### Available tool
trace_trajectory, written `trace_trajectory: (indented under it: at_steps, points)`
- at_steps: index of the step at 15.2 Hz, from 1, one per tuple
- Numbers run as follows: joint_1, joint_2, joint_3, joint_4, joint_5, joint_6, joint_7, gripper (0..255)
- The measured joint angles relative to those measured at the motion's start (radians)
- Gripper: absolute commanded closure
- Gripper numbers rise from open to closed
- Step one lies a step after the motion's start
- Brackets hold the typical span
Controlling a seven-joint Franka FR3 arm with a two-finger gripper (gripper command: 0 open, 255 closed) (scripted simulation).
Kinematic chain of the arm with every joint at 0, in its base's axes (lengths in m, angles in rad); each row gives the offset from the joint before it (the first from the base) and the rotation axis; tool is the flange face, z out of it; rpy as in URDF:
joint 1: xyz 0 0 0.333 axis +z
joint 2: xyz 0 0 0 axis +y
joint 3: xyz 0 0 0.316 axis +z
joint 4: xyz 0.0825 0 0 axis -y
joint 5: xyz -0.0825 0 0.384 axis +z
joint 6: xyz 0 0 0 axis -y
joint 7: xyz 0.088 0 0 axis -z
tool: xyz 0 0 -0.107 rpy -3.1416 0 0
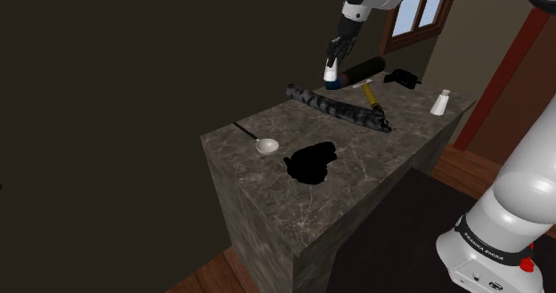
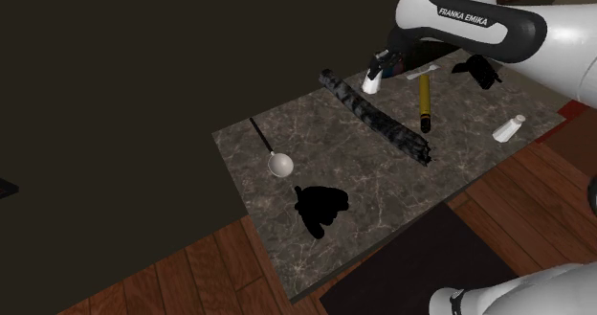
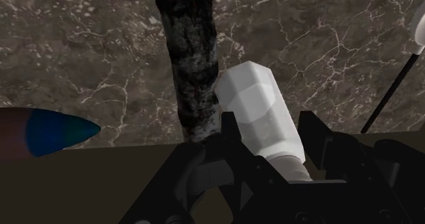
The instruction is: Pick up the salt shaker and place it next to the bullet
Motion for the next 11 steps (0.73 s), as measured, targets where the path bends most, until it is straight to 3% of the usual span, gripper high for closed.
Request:
trace_trajectory:
  at_steps: [11]
  points:
    - [-0.154,0.171,-0.093,0.236,0.079,-0.125,-0.241,255]
